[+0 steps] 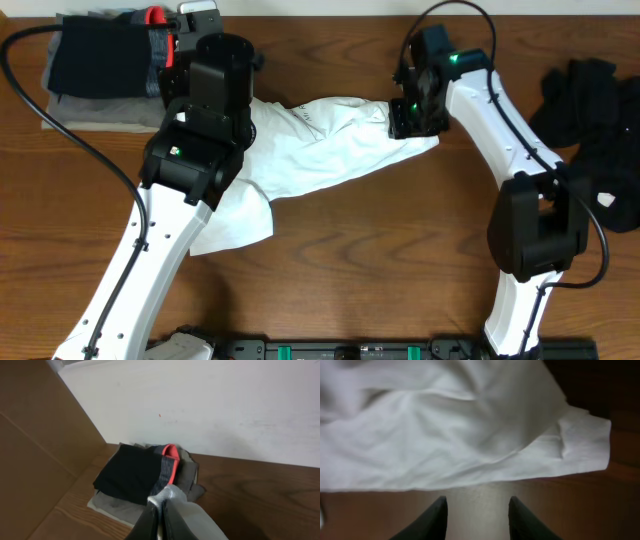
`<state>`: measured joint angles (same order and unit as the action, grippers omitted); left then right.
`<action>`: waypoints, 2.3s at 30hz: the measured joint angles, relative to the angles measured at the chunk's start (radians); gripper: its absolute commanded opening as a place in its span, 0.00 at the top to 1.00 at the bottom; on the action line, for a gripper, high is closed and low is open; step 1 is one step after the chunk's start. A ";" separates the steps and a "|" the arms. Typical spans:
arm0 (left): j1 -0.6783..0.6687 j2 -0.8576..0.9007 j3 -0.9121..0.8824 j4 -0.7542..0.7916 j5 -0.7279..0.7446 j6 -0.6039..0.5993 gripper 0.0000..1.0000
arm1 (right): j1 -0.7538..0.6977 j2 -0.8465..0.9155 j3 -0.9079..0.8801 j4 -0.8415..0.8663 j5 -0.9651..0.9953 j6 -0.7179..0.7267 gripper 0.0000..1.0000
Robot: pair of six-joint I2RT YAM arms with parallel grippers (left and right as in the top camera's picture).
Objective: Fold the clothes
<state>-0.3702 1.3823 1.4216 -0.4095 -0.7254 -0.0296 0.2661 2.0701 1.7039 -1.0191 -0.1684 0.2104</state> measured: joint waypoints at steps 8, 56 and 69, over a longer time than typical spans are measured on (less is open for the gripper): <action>0.000 0.000 0.000 0.000 0.000 0.000 0.94 | 0.000 0.001 -0.164 0.283 0.031 0.137 0.62; 0.000 0.000 0.000 -0.006 0.000 0.000 0.94 | -0.018 0.055 -0.220 0.414 0.068 0.272 0.52; 0.000 0.000 0.000 -0.006 0.000 0.000 0.94 | -0.018 0.057 -0.220 0.455 0.015 0.259 0.61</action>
<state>-0.3702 1.3823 1.4216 -0.4160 -0.7254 -0.0299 0.2478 2.1273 1.4841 -0.5636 -0.1532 0.4698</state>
